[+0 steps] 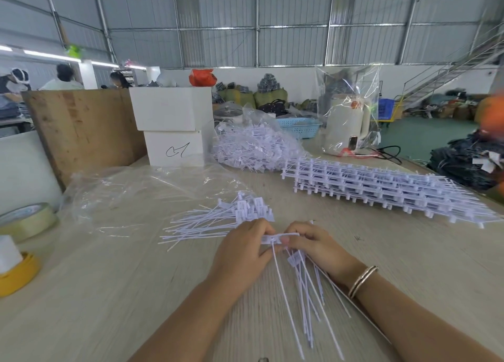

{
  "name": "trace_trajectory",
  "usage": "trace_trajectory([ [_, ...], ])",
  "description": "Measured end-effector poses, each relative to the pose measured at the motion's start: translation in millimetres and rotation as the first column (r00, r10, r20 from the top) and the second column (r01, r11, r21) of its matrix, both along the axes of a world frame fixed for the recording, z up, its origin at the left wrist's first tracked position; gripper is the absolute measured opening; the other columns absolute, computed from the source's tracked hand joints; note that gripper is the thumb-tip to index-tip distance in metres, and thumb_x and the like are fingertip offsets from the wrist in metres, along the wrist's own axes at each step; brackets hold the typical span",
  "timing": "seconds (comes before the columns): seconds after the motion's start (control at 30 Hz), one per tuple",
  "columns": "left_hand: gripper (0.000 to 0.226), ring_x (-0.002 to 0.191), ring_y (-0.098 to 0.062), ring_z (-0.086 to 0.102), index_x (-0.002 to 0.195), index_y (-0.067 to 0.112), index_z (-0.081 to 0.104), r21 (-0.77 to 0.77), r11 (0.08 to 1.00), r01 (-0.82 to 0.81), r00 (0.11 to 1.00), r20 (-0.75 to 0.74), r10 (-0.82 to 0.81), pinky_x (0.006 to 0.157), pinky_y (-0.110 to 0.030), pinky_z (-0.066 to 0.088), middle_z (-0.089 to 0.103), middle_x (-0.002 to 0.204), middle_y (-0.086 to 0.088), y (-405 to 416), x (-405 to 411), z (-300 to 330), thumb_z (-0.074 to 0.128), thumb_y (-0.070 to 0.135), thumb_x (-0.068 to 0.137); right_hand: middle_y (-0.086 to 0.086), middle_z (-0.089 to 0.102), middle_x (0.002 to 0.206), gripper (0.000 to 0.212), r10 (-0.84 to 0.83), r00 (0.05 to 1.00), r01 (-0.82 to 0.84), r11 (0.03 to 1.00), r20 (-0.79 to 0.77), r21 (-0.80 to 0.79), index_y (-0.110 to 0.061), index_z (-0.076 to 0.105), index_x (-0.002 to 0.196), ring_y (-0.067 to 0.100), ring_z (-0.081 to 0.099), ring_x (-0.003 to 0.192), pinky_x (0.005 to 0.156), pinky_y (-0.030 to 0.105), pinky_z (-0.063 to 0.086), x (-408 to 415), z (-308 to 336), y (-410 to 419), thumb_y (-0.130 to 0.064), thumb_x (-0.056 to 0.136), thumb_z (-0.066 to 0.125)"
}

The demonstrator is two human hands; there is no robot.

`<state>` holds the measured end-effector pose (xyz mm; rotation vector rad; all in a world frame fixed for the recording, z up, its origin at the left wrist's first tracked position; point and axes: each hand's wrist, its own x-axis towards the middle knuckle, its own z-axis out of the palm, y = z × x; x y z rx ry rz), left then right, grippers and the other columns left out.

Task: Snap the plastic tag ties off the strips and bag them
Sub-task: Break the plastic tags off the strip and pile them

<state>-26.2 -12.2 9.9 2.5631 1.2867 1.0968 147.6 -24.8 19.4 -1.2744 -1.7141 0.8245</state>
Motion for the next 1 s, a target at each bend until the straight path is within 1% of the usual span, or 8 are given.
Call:
trace_trajectory([
  [0.1,0.02,0.075,-0.007,0.049,0.089,0.028,0.052,-0.021,1.0,-0.017,1.0,-0.009,0.017,0.059,-0.022,0.035,0.054,0.083,0.013,-1,-1,-1,0.059,0.047,0.085,-0.004,0.064,0.082,0.018,0.029,0.998,-0.03,0.999,0.06,0.019,-0.016,0.069,0.074,0.016,0.061,0.091,0.104,0.054,0.029,0,1,-1,-0.024,0.087,0.06],
  [0.17,0.018,0.074,-0.005,0.05,0.09,0.03,0.055,-0.044,0.998,-0.044,0.999,0.001,0.044,0.057,-0.02,0.034,0.057,0.082,0.013,-1,-2,-2,0.058,0.046,0.085,-0.001,0.067,0.085,0.019,0.031,0.996,-0.034,0.999,0.086,0.031,-0.014,0.071,0.08,0.015,0.061,0.093,0.104,0.053,0.03,0,0,0,-0.024,0.089,0.058],
  [0.33,0.019,0.083,-0.003,0.064,0.095,0.029,0.065,-0.196,0.98,-0.042,0.997,0.063,0.055,0.074,-0.028,0.052,0.07,0.09,0.013,0,-2,-2,0.063,0.044,0.085,0.014,0.064,0.091,0.019,0.046,0.997,-0.05,0.997,0.063,0.066,-0.004,0.069,0.088,0.027,0.059,0.091,0.094,0.049,0.041,1,0,0,-0.02,0.09,0.059],
  [0.53,0.006,0.081,0.005,0.066,0.085,0.023,0.07,-0.428,0.889,0.162,0.955,0.296,-0.031,0.075,-0.015,0.05,0.074,0.089,0.008,2,-4,4,0.072,0.027,0.081,0.01,0.064,0.093,0.018,0.088,0.994,-0.093,0.991,0.063,0.092,-0.007,0.07,0.094,0.026,0.059,0.091,0.089,0.043,0.045,2,-2,0,-0.02,0.09,0.058],
  [0.67,0.005,0.083,-0.001,0.068,0.081,0.025,0.067,-0.5,0.829,0.252,0.932,0.355,-0.07,0.075,-0.02,0.049,0.074,0.085,0.005,1,-8,9,0.071,0.023,0.082,0.015,0.062,0.093,0.019,0.152,0.987,-0.157,0.981,0.051,0.115,-0.001,0.069,0.096,0.028,0.057,0.089,0.083,0.036,0.045,4,-2,0,-0.014,0.092,0.055],
  [0.77,0.007,0.082,-0.009,0.07,0.091,0.013,0.067,-0.611,0.693,0.383,0.875,0.481,-0.06,0.068,-0.018,0.051,0.074,0.084,0.001,0,-11,12,0.062,0.017,0.09,0.016,0.058,0.089,0.018,0.18,0.984,-0.18,0.977,0.011,0.11,0.007,0.064,0.094,0.023,0.055,0.082,0.08,0.033,0.045,5,-4,1,-0.008,0.092,0.054],
  [0.83,0.011,0.083,-0.015,0.071,0.095,0.01,0.067,-0.634,0.637,0.439,0.843,0.536,-0.048,0.066,-0.016,0.051,0.075,0.087,-0.003,-1,-11,13,0.059,0.016,0.091,0.013,0.058,0.086,0.016,0.189,0.98,-0.184,0.979,-0.056,0.087,0.007,0.063,0.091,0.018,0.055,0.081,0.078,0.03,0.044,5,-5,2,-0.007,0.091,0.054],
  [1.0,0.011,0.082,-0.014,0.071,0.094,0.011,0.067,-0.632,0.622,0.462,0.82,0.572,-0.027,0.063,-0.014,0.049,0.075,0.089,-0.004,-3,-9,11,0.064,0.02,0.088,0.006,0.059,0.083,0.011,0.194,0.97,-0.189,0.981,-0.144,0.047,-0.005,0.065,0.086,0.017,0.056,0.08,0.078,0.031,0.044,5,-8,3,-0.011,0.088,0.057],
])
